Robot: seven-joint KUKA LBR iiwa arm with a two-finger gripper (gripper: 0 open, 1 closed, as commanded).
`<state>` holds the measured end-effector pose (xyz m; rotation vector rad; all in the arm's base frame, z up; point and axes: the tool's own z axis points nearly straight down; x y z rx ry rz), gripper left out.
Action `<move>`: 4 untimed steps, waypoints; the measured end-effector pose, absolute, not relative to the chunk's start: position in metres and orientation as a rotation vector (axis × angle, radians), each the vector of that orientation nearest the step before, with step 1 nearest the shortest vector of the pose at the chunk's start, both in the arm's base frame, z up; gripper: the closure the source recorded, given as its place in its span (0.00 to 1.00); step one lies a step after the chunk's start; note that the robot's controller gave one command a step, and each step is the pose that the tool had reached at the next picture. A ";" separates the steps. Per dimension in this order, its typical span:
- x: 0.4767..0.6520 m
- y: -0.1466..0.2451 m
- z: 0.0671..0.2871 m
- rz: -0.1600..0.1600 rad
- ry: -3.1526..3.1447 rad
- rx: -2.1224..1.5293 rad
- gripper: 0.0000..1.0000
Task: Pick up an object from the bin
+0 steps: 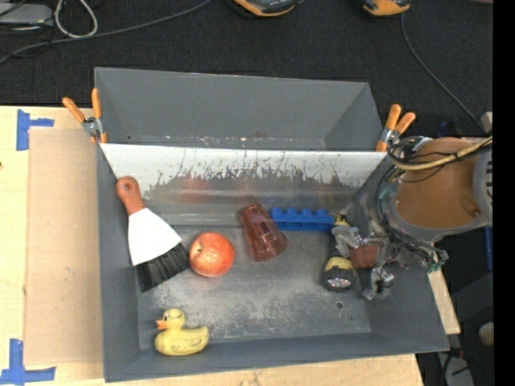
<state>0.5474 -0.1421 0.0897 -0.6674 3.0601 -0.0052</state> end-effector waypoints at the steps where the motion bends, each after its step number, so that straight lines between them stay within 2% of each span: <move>1: 0.550 -0.141 0.100 -0.002 3.040 -0.775 0.00; 2: 0.558 -0.117 0.103 -0.012 2.831 -1.326 0.00; 3: 0.558 -0.113 0.074 -0.011 2.726 -1.513 0.00; 4: 0.551 -0.082 0.068 -0.013 2.361 -2.050 1.00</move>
Offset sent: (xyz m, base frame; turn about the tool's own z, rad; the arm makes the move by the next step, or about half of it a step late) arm 0.0142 0.0457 0.0103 -0.7970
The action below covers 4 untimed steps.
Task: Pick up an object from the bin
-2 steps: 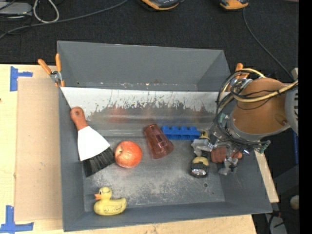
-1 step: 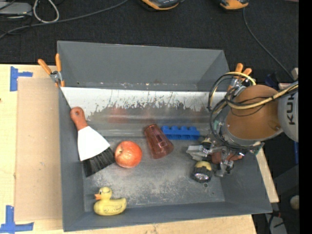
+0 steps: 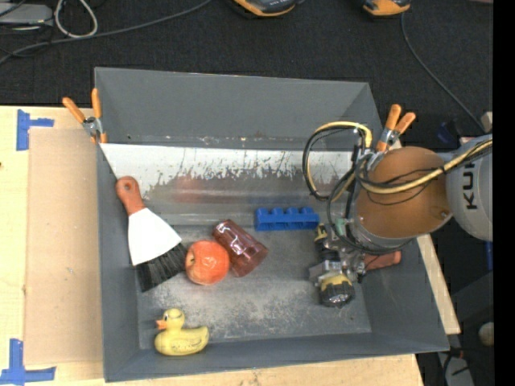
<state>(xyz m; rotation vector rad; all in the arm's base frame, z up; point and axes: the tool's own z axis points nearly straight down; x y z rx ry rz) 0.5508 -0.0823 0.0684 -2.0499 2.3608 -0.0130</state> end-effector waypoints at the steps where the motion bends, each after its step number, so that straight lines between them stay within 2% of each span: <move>1: 0.551 -0.082 0.068 -0.013 2.362 -2.049 1.00; 2: 0.549 -0.081 0.103 -0.003 2.367 -2.048 1.00; 3: 0.551 -0.081 0.131 -0.011 2.363 -2.046 1.00; 4: 0.551 -0.081 0.147 -0.010 2.365 -2.044 1.00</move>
Offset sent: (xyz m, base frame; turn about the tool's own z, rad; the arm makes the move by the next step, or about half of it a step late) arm 0.0001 0.0001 0.0590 0.0007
